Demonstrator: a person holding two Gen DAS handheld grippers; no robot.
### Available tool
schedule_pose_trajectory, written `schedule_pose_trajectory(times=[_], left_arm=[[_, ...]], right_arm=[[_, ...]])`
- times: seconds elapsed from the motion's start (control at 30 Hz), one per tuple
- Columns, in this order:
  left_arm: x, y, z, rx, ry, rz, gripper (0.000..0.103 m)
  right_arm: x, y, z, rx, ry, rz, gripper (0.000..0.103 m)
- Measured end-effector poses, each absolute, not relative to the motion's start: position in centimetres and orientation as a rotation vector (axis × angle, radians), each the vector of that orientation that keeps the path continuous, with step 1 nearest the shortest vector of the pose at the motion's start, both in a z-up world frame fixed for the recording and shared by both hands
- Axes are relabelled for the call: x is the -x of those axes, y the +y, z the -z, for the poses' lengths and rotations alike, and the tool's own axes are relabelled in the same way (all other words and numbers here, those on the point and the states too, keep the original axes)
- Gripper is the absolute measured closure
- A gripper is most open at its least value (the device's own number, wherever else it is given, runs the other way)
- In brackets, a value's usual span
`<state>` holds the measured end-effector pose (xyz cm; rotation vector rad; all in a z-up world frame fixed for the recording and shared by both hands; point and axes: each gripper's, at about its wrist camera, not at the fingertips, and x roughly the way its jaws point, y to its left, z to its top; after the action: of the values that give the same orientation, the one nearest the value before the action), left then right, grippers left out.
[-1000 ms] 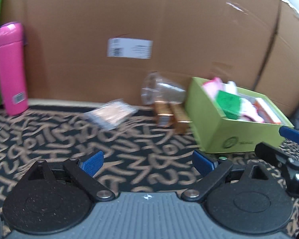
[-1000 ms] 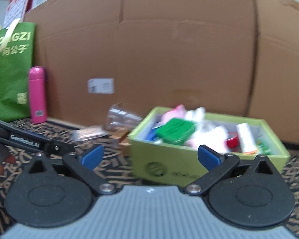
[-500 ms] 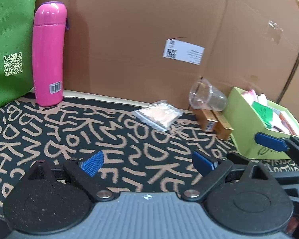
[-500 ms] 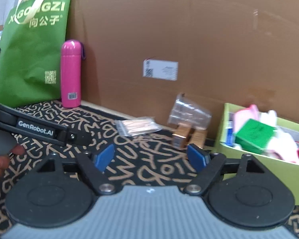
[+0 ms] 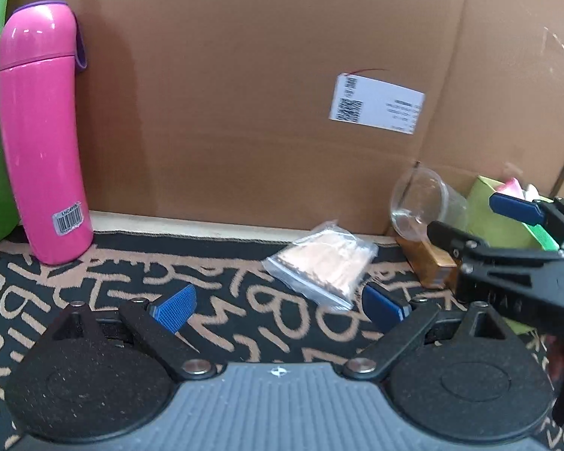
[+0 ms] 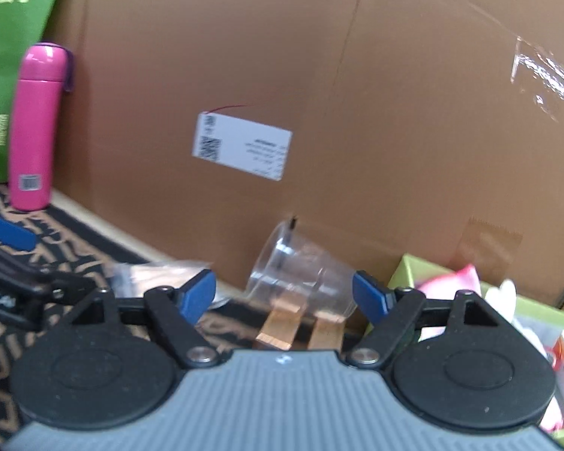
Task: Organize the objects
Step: 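Grasp the cotton swab bag with left tool while right tool grasps clear cup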
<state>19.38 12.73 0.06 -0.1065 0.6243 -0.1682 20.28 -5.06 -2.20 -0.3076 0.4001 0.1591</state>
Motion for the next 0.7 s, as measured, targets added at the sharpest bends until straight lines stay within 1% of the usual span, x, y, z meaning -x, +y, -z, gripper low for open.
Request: schedule_pose_trajectory(times=[0.17,0.23,0.33,0.4,0.43,0.47,0.5,0.53,0.57,0.7], left_arm=[[-20.2,12.9,0.2,0.095,0.638,0.16,0.005],[-20.5,12.7,0.3,0.078,0.637,0.168,0.005],[-21.2,12.0,0.4,0.046,0.633,0.188,0.005],[-22.0,11.3,0.6,0.021,0.642,0.203,0.005],[-22.6,10.8,0.7,0.01,0.651,0.211,0.005],[-23.2,10.3,0.9,0.002,0.66,0.218,0.005],[-23.7,9.9,1.1,-0.006,0.667,0.221,0.005],[-24.3,9.4,1.2,-0.016,0.673,0.223,0.005],[-24.8,9.0,1.4,-0.026,0.678,0.226,0.005],[-26.8,7.9,2.3,-0.055,0.71,0.215,0.005]], right_arm=[[-22.8,-4.2,3.3,0.352,0.432,-0.148,0.022],[-23.3,-4.2,3.8,0.371,0.441,-0.122,0.025],[-23.6,-4.6,4.1,0.416,0.442,-0.065,0.038],[-23.6,-5.0,4.0,0.437,0.445,-0.05,0.052],[-23.5,-5.2,3.8,0.443,0.445,-0.05,0.056],[-23.4,-5.4,3.7,0.452,0.442,-0.045,0.068],[-23.4,-5.7,3.6,0.458,0.438,-0.037,0.082],[-23.3,-6.2,3.4,0.449,0.434,-0.034,0.088],[-23.1,-6.7,3.2,0.427,0.438,-0.043,0.092],[-22.0,-8.5,2.2,0.345,0.431,-0.083,0.092]])
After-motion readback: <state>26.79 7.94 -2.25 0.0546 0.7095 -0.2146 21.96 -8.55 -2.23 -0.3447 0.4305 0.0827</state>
